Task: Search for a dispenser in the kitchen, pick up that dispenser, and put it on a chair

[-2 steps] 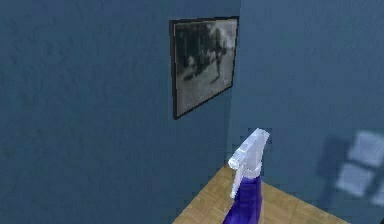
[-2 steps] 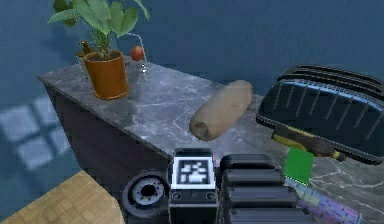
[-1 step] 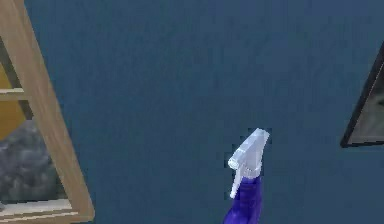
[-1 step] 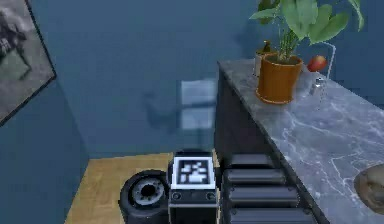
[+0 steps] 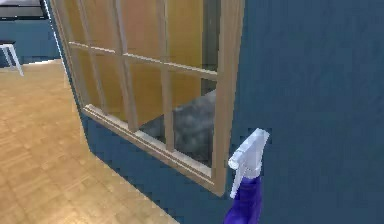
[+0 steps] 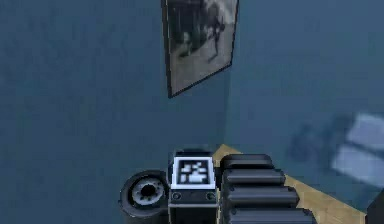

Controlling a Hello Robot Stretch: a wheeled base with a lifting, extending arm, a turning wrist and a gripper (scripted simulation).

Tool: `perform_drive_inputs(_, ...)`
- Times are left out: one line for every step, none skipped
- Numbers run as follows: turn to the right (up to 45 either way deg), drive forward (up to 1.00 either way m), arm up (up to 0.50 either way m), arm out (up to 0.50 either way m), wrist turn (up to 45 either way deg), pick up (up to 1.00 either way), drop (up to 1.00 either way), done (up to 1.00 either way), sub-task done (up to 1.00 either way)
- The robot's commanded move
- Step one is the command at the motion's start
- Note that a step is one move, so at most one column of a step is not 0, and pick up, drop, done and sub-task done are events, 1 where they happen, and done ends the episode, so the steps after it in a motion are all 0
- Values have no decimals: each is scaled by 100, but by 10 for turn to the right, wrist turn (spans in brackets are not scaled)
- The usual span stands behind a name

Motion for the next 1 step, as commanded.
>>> perform_drive_inputs(-420,0,0,0,0,0,0,0,0)
